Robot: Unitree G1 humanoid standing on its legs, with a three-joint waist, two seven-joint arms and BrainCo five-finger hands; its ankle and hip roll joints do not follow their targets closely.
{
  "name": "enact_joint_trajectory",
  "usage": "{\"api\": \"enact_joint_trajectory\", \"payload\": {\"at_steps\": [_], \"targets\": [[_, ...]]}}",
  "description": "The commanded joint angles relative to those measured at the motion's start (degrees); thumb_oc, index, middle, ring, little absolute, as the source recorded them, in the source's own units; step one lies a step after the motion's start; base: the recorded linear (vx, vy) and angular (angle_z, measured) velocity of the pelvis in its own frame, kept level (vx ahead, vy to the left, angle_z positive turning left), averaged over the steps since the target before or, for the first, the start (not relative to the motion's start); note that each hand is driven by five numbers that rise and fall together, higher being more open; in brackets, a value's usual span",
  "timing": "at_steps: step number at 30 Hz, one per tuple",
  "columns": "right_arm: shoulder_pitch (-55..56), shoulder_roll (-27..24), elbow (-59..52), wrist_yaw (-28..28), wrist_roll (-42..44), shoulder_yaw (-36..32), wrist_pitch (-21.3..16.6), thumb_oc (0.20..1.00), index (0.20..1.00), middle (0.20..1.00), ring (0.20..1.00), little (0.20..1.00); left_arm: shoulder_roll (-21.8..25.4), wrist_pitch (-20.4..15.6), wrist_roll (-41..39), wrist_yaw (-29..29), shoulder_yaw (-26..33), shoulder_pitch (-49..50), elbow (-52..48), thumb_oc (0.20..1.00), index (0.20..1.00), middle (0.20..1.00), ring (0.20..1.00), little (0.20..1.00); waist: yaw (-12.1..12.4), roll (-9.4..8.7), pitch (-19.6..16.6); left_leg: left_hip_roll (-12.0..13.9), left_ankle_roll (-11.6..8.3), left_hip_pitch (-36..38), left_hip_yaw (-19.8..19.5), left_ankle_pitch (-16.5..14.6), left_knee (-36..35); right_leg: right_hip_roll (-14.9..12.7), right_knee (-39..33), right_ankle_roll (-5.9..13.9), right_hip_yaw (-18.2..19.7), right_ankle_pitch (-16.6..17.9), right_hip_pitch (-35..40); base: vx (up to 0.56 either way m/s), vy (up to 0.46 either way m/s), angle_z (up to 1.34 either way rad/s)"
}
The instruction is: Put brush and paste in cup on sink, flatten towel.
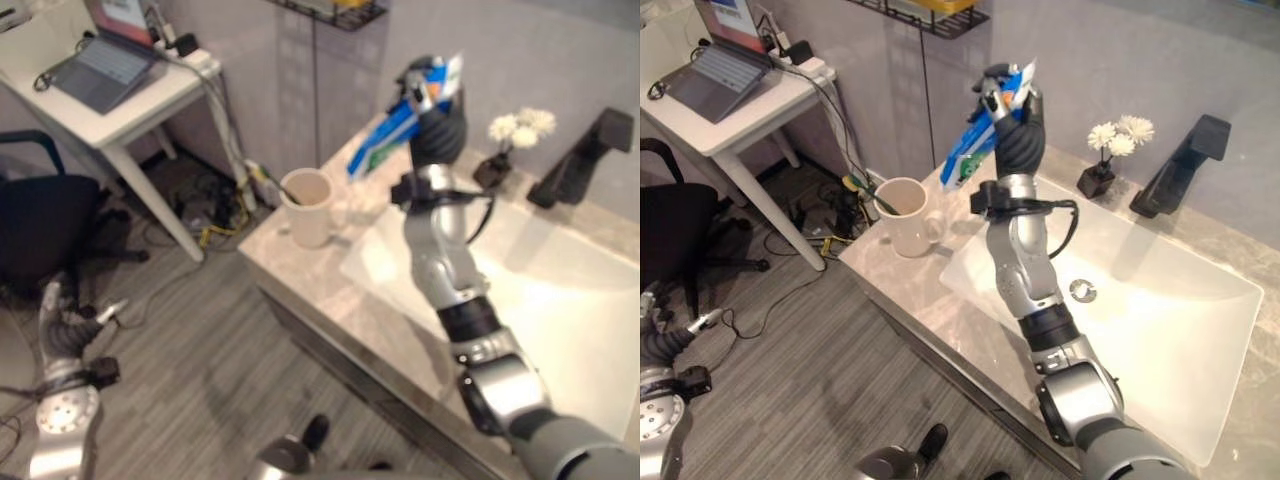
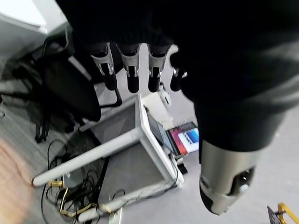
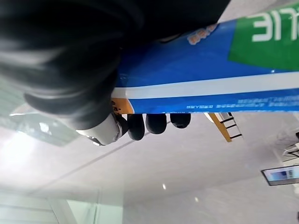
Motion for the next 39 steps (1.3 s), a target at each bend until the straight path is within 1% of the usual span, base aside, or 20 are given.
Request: {"api": "enact_joint_trajectory", "payload": {"at_steps": [1,4,10,15,16,21,25,30,36,39], "targets": [[-6.77,-0.88,-6.64,-0.12,-5.95,2.99,-1.62,0.200,0.200,0.200,0.200,0.200,4.17,-1.78,0.13,-0.70,0.28,0.21,-1.36,1.000,1.000,1.000,1.000,1.000,0.90,-3.27,-2.75,2.28,0.42,-0.85,2.74,-3.89,0.58,-3.01,0.22,2.63,3.04,-3.97,5.83,0.03,0.019,-0.05],[-8.49,-1.41,-6.69,-1.04,-7.88,2.92,-1.65,0.200,0.200,0.200,0.200,0.200,4.28,-1.78,0.57,-1.06,-0.19,0.33,-1.70,1.000,1.000,1.000,1.000,1.000,0.58,-3.50,-2.79,2.35,0.57,-0.57,3.19,-4.19,0.58,-2.97,0.22,2.69,3.75,-3.92,5.75,0.03,0.019,-0.05],[-11.07,-1.14,-8.58,-2.25,-8.73,2.96,-2.13,0.200,0.200,0.200,0.200,0.200,3.64,-1.78,-0.05,-0.61,-0.84,0.06,-1.03,1.000,1.000,1.000,1.000,1.000,0.03,-3.71,-3.01,2.61,0.79,0.03,4.27,-4.62,0.58,-2.99,0.22,2.74,4.76,-3.74,5.72,0.02,0.016,-0.10],[-12.08,-0.94,-10.46,-2.31,-9.18,3.39,-2.19,0.200,0.200,0.200,0.200,0.200,3.54,-0.62,0.64,-0.78,-1.94,0.41,1.01,1.000,1.000,1.000,1.000,1.000,-0.37,-3.59,-3.11,2.75,0.86,0.41,4.75,-4.77,0.58,-2.94,0.22,2.74,5.32,-3.74,5.80,0.00,0.005,-0.08],[-12.41,-0.35,-11.28,-1.84,-8.68,3.86,-2.26,0.200,0.200,0.200,0.200,0.200,3.42,0.12,1.45,-0.84,-2.53,0.75,2.48,1.000,1.000,1.000,1.000,1.000,-0.54,-3.60,-3.13,2.83,0.89,0.53,4.87,-4.85,0.58,-2.92,0.22,2.71,5.40,-3.77,5.84,-0.01,-0.001,-0.07],[-11.79,0.36,-13.04,-1.08,-7.93,5.72,-1.86,0.200,0.200,0.200,0.200,0.200,2.65,1.01,2.91,-0.63,-3.07,1.29,4.15,1.000,1.000,1.000,1.000,1.000,-0.96,-3.58,-3.04,2.89,0.85,0.68,5.25,-4.96,0.58,-2.85,0.22,2.69,5.62,-3.76,5.81,-0.02,0.002,-0.05],[-10.77,1.81,-15.54,-0.05,-7.67,7.74,-1.29,0.200,0.200,0.200,0.200,0.200,2.07,2.08,4.37,-0.88,-3.53,2.15,3.42,1.000,1.000,1.000,1.000,1.000,-1.11,-3.43,-2.88,2.98,0.87,0.65,5.38,-4.95,0.58,-2.85,0.22,2.62,5.73,-3.78,5.78,-0.02,-0.001,-0.03],[-10.50,4.25,-15.19,0.73,-6.61,10.47,-0.81,0.200,0.200,0.200,0.200,0.200,1.23,1.87,4.13,-0.20,-3.57,2.47,3.30,1.000,1.000,1.000,1.000,1.000,-1.35,-3.39,-2.82,3.04,0.92,0.82,6.02,-5.02,0.58,-2.97,0.22,2.69,6.37,-3.53,5.46,0.00,0.000,0.00],[-10.27,4.59,-13.77,1.36,-6.05,12.38,-0.19,0.200,0.200,0.200,0.200,0.200,0.99,1.90,4.14,-0.02,-4.08,2.66,3.52,1.000,1.000,1.000,1.000,1.000,-1.16,-3.58,-2.70,3.03,0.93,0.77,6.43,-5.00,0.58,-3.07,0.22,2.78,6.61,-3.26,5.30,-0.02,0.011,-0.05],[-9.90,4.18,-13.60,1.37,-7.20,13.17,0.33,0.200,0.200,0.200,0.200,0.200,1.01,1.99,4.57,-0.19,-4.11,3.04,3.24,1.000,1.000,1.000,1.000,1.000,-1.14,-3.63,-2.71,2.96,0.93,0.78,6.35,-4.99,0.58,-3.09,0.22,2.84,6.49,-3.19,5.32,0.00,0.000,0.00]]}}
